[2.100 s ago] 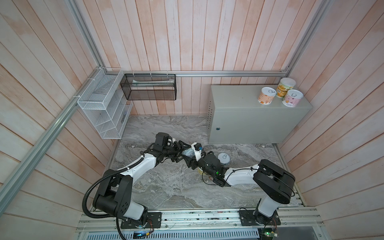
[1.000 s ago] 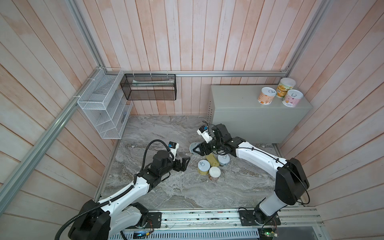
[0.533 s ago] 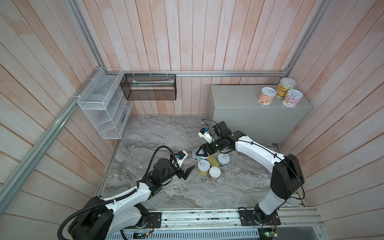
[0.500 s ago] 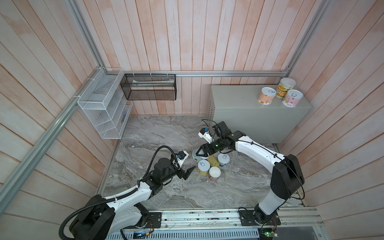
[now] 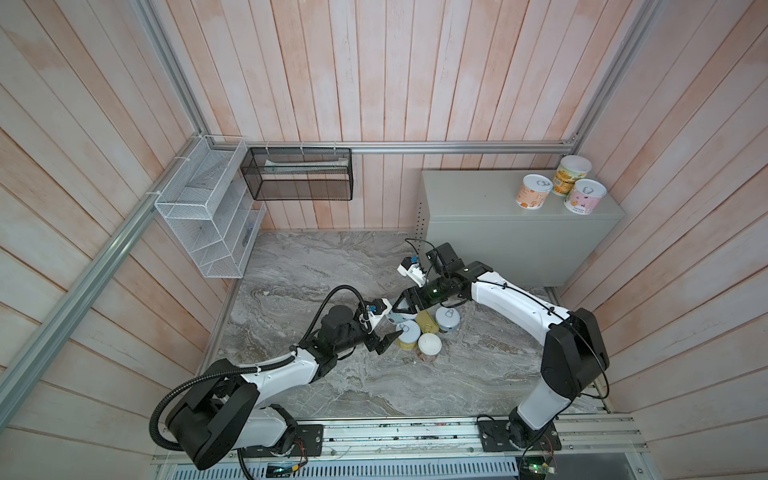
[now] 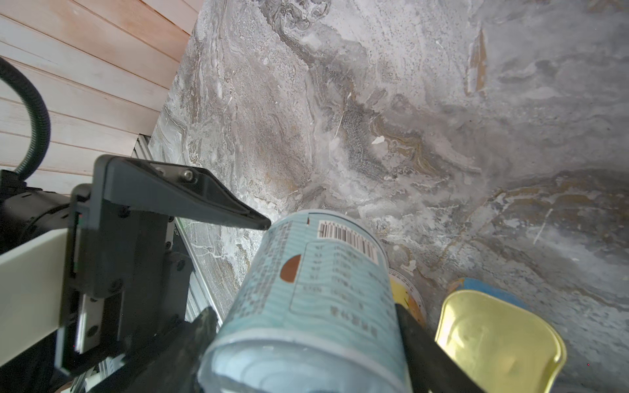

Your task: Place and organize the canned foods onto the counter

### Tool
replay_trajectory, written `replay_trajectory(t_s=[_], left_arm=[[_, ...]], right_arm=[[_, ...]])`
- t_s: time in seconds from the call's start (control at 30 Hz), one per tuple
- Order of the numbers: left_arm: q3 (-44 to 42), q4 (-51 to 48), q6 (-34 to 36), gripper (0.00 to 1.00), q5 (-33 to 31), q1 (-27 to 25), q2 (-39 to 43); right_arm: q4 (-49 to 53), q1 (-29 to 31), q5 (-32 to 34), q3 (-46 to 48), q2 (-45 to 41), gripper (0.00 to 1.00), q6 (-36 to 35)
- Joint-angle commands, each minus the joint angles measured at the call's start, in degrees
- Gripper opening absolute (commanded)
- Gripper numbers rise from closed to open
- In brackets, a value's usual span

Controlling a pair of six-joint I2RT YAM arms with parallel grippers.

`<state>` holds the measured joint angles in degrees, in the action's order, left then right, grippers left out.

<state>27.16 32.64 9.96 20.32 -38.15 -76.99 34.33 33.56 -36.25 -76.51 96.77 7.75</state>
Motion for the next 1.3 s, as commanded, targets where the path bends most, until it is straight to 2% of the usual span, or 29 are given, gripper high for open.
replay_trajectory(t_s=[0.0, 0.43, 0.8, 0.93, 1.13, 1.27], left_arm=[[2.04, 3.92, 0.68, 0.94, 2.62, -0.43, -2.18], [5.25, 3.89, 2.48, 0.89, 1.14, -2.28, -6.98], [7.36, 2.09, 4.70, 0.82, 1.56, -4.21, -10.44], [6.50, 2.60, 4.81, 0.73, 1.19, -4.21, -10.43], [8.07, 1.52, 4.02, 0.71, 0.78, -4.20, -11.72], [8.35, 1.97, 3.14, 0.65, -0.29, -4.21, -12.93]], right_arm=[[-3.03, 0.88, -4.72, 0.19, 0.35, 0.51, 0.99], [-4.00, 1.67, -3.31, 0.13, 0.97, 0.49, 2.36], [-2.36, 1.33, -2.63, -0.92, 1.02, 0.49, 2.07], [-3.08, 0.80, -4.95, -0.73, 1.15, 0.49, 2.75], [-2.88, 0.77, -5.41, -0.72, 1.81, 0.49, 3.06], [-3.03, 0.73, -5.30, -0.51, 1.61, 0.49, 3.41]])
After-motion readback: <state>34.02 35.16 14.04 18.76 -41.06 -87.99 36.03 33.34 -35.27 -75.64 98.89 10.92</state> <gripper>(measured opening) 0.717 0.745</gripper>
